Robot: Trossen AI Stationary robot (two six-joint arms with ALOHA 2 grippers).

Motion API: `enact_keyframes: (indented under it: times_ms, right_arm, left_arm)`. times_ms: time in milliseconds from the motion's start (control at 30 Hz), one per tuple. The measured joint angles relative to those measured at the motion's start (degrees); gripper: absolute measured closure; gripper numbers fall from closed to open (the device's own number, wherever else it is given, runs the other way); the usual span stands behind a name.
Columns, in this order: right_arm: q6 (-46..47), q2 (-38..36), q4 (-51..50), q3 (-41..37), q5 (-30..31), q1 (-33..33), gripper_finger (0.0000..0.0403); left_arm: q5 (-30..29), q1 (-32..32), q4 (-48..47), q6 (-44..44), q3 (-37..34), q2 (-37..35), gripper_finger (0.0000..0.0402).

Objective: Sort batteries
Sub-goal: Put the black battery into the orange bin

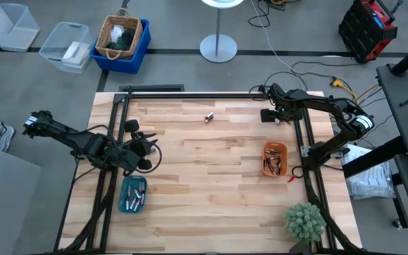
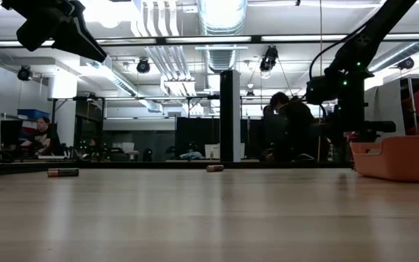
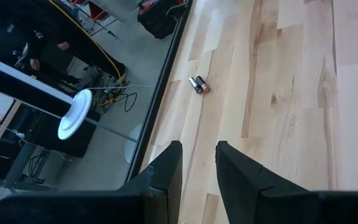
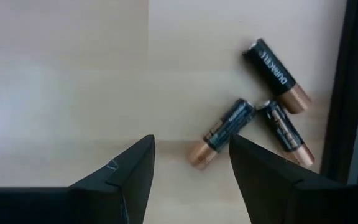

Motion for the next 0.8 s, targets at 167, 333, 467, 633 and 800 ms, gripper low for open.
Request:
enact_keyframes:
  times_ms: [167,333,467,633,800]
  right_arm:
    - [-0.14,0.0,-0.4,-0.02,0.23,-0.11,0.0204]
    - [-3.4,0.0,-2.07,-0.13,-0.61,-0.11,0.0204]
    - [-4.21,0.0,-1.72,-0.46,-0.4,0.01,0.0204]
    - [-3.02,0.0,-0.85,-0.5,-0.16,0.0,0.0204]
    - [-1.32,0.75,-0.28,-0.5,0.5,0.0,0.0204]
  left_arm:
    - [0.0,-0.01,-0.01,0.0,0.0,0.0,0.0324]
    - [0.01,0.0,-0.02,0.0,0.0,0.0,0.0324]
    - [0.0,0.01,0.0,0.0,0.0,0.0,0.0324]
    - [0.0,0.01,0.0,0.0,0.0,0.0,0.0324]
    - [0.0,0.01,0.0,0.0,0.0,0.0,0.0324]
